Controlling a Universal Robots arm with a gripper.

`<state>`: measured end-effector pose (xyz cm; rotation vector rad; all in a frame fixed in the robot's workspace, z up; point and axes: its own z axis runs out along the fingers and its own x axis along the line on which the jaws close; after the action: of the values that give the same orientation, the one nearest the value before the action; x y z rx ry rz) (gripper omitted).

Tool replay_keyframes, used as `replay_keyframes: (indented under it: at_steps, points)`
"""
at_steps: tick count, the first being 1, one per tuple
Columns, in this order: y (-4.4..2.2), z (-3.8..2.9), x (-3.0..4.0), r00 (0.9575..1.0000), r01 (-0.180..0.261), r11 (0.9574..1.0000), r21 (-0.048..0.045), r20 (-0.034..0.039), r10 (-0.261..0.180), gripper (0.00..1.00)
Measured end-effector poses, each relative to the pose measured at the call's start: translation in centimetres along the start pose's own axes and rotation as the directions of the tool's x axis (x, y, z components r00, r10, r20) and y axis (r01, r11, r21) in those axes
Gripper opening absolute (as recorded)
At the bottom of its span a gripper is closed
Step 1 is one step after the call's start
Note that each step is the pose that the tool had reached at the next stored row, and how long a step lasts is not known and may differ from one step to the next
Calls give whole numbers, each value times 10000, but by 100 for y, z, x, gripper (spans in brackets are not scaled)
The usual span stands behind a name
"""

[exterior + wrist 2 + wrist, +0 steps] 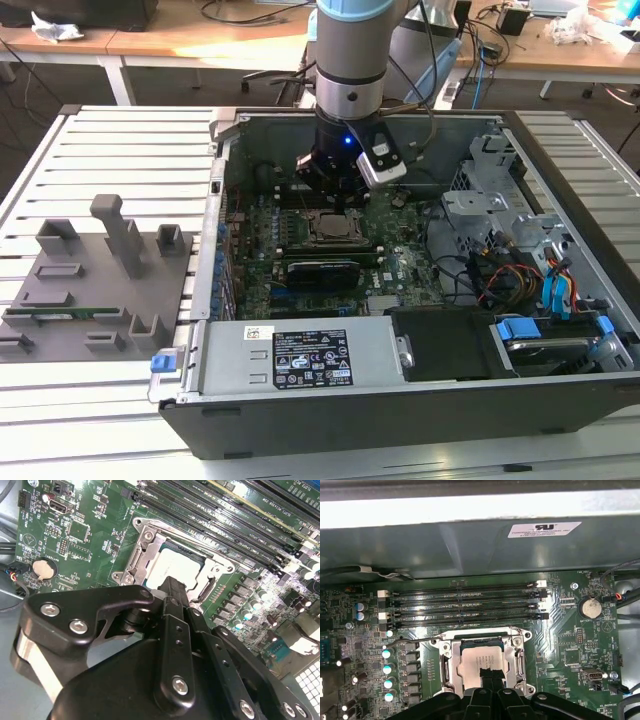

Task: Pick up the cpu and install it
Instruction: 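Install the first cpu locking lever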

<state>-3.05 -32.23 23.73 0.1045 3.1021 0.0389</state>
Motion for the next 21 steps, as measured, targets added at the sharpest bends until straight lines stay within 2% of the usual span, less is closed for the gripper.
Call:
replay_keyframes:
  at_steps: [6,10,11,12,14,16,19,21]
  points:
    - [0,-1,3,10000,1,10000,0,-1,-1,11]
    - [-3,-3,50,10000,0,10000,0,-1,0,11]
    - [-6,-4,79,10000,0,10000,-5,0,0,11]
    - [-10,-7,152,10000,-1,10000,-20,4,1,11]
    - [-14,-8,203,10000,-1,10000,-30,8,1,11]
    - [-19,-12,286,10000,-1,10000,-40,12,1,11]
    - [-25,-15,374,10000,-2,10000,-44,15,2,11]
    - [-26,-15,398,10000,-2,10000,-45,17,2,11]
